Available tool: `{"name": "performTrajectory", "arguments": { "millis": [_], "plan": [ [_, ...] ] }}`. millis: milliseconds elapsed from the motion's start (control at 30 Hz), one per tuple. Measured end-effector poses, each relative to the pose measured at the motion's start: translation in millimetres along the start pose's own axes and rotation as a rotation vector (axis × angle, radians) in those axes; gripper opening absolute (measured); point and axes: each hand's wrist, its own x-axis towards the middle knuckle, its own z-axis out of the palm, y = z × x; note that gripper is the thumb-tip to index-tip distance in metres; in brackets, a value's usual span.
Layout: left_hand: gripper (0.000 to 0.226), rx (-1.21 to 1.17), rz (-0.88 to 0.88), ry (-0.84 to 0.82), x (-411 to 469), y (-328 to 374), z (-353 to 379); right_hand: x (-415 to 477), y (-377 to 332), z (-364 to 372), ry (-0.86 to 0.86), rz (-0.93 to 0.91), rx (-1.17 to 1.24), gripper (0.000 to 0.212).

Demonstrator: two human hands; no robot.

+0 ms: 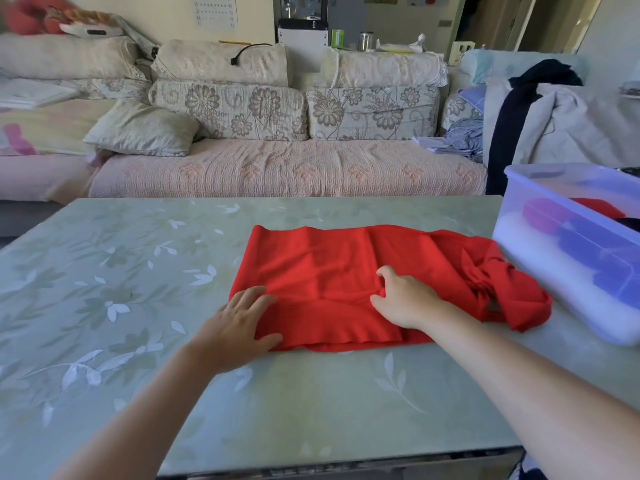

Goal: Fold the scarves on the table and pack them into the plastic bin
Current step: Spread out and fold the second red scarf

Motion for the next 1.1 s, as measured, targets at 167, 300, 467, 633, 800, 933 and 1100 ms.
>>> {"name": "performTrajectory", "arguments": {
  "millis": [167, 300, 467, 633, 800, 933, 1100],
  "plan": [
    [0.072, -0.072, 0.067, -0.074, -14, -10, -1, -6, -2, 3, -0.116, -0.032, 0.076, 0.058],
    [0.072, -0.090, 0.056, -0.126, -22, -17, -5, -2, -2, -5, -0.087, -0.048, 0.377, 0.036],
    [0.061, -0.074, 0.074, -0.047, -30, -18, -19, -12, 12, 0, -0.257, -0.157, 0.167, 0.013],
    [0.051, -0.238, 0.029, 0.038, -15, -19, -26, 6, 2, -11, -0.027, -0.108, 0.092, 0.018],
    [0.017, -0.273, -0.084, 0.324, 42, -25, -21, 52, -4, -3, 0.160, -0.098, 0.021, 0.022],
    [0.030, -0.187, -0.096, 0.270, 90, -36, -14, 97, -2, 5, 0.188, -0.067, 0.022, 0.026],
    [0.038, -0.164, -0.077, 0.204, 140, -51, -5, 145, 2, 19, 0.275, -0.022, 0.077, 0.029]
  ]
}}
